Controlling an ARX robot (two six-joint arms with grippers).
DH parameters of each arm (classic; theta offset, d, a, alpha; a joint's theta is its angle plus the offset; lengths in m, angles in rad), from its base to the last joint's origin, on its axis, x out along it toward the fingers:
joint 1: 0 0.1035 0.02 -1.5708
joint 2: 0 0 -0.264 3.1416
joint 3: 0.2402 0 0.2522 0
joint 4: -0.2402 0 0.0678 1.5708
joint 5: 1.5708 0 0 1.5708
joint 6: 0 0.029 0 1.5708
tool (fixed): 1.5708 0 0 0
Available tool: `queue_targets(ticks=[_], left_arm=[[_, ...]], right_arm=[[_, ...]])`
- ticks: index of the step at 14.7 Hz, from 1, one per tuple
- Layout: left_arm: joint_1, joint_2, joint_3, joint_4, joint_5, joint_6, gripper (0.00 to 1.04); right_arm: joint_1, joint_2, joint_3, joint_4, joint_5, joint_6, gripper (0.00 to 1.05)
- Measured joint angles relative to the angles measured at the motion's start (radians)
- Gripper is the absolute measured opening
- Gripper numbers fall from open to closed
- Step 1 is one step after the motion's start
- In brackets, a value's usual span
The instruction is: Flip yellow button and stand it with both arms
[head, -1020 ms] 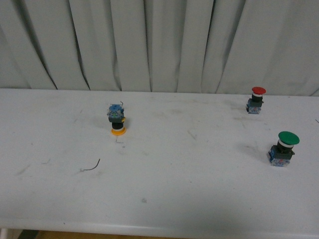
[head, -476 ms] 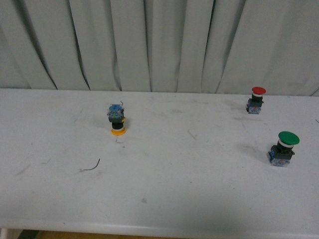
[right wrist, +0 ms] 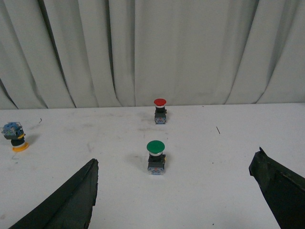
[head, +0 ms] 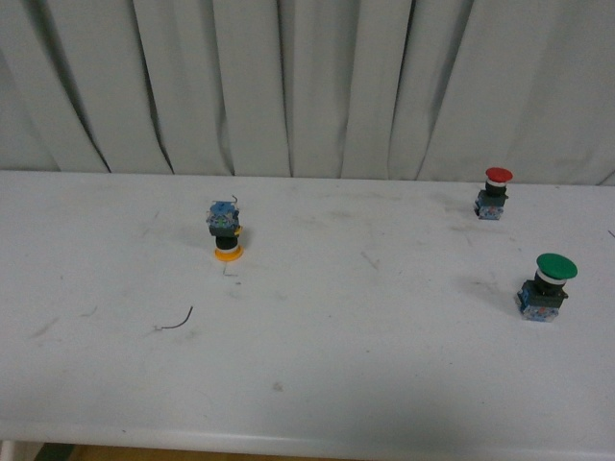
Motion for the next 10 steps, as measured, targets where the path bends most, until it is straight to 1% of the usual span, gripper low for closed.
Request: queue_targets(ticks=[1,2,3,4,5,6,8,9,10], left_arm=[[0.000,0.000,0.000,0.000,0.000,0.000,0.98],[-0.023,0.023,0.032,-0.113,-0.068,-0.029,0.98],[-0.052,0.161,0.124,-0.268,-0.184,-0.132,0.98],[-0.013,0.213,0.176,-0.294,-0.190,-0.180,0.98],[0.040,0.238,0.209,-0.208,-0.142,-0.188,0.98],[0.087,0.343,0.259,-0.077,-0.084,-0.172,0.98],[0.084,0.659,0.315,0.177,0.002,-0.126,0.98],[0.074,0.860,0.376,0.306,0.016,-0.107,0.98],[0.062,1.057,0.472,0.403,0.043,-0.105,0.98]], right_arm=[[0.000,0.000,0.000,0.000,0.000,0.000,0.98],[0.000,0.000,0.000,0.000,0.000,0.000,0.98],[0.000,0.000,0.000,0.000,0.000,-0.001,0.98],[0.000,0.000,0.000,0.002,0.000,0.000,0.98],[0.000,0.000,0.000,-0.002,0.000,0.000,0.98],[0.000,0.000,0.000,-0.001,-0.001,0.000,0.98],[0.000,0.000,0.000,0.000,-0.001,0.000,0.98],[0.000,0.000,0.000,0.000,-0.001,0.000,0.98],[0.000,0.000,0.000,0.000,-0.001,0.000,0.98]])
